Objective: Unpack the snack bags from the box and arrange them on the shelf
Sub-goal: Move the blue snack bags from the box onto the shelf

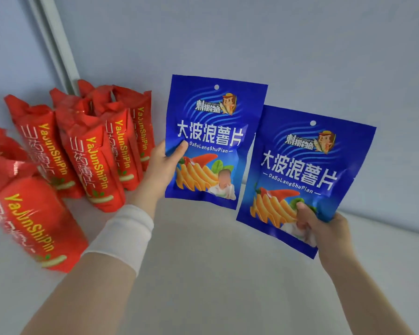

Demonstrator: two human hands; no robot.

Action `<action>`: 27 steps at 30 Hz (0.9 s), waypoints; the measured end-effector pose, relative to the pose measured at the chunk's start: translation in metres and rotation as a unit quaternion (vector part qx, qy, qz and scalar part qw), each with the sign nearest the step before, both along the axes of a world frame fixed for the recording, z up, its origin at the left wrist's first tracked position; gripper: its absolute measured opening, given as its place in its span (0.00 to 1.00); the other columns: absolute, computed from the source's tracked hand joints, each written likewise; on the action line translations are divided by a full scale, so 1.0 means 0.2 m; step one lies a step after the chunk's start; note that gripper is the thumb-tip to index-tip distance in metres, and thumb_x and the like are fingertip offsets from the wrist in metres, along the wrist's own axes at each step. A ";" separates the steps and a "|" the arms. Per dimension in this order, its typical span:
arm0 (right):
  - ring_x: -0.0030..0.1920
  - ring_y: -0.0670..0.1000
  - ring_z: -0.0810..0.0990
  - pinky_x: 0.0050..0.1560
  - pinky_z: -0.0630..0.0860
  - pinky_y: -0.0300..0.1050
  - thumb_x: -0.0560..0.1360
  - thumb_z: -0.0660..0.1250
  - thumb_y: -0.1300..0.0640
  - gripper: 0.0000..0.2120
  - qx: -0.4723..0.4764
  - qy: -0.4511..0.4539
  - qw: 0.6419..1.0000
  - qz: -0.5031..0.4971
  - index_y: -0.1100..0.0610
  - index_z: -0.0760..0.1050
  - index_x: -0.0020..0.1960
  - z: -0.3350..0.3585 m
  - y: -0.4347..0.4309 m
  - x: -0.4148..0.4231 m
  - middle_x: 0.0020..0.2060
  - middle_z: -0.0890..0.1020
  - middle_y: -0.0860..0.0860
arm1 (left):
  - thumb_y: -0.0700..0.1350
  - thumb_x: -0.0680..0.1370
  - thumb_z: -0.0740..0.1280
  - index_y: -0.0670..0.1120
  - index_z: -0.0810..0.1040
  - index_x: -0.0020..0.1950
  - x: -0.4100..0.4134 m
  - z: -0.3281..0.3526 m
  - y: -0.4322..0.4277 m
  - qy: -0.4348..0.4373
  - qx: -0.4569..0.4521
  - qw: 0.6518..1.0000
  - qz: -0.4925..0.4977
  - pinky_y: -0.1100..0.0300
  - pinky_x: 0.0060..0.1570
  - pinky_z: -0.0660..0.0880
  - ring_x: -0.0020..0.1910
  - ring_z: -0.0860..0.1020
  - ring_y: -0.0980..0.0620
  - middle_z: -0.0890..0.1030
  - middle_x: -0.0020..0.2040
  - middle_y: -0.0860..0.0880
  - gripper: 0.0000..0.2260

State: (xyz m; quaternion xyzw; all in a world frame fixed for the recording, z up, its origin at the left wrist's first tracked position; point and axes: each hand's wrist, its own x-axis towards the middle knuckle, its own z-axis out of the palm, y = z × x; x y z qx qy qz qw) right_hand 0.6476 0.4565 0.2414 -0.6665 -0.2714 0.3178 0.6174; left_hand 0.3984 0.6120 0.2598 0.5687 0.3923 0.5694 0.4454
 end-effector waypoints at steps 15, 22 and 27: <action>0.37 0.48 0.79 0.27 0.76 0.37 0.72 0.69 0.59 0.04 0.029 0.023 0.999 0.024 0.53 0.74 0.44 -0.14 0.65 -0.12 0.38 0.79 0.47 | 0.39 0.76 0.68 0.43 0.76 0.51 -0.02 -0.21 0.65 0.034 0.028 0.991 0.123 0.75 0.41 0.72 0.37 0.77 0.71 0.78 0.42 0.57 0.05; 0.35 0.46 0.77 0.31 0.75 0.37 0.72 0.69 0.58 0.10 0.046 0.001 0.998 0.034 0.47 0.69 0.39 -0.11 0.74 -0.14 0.37 0.77 0.42 | 0.38 0.74 0.69 0.37 0.74 0.54 0.01 -0.27 0.69 0.033 0.065 0.968 0.241 0.71 0.46 0.71 0.44 0.77 0.59 0.79 0.49 0.46 0.10; 0.35 0.45 0.76 0.32 0.73 0.35 0.72 0.69 0.57 0.10 0.041 -0.032 0.998 0.031 0.48 0.68 0.41 -0.10 0.78 -0.14 0.36 0.75 0.41 | 0.37 0.74 0.70 0.34 0.70 0.61 0.07 -0.27 0.68 0.039 0.067 0.954 0.289 0.72 0.51 0.69 0.52 0.75 0.51 0.77 0.56 0.43 0.18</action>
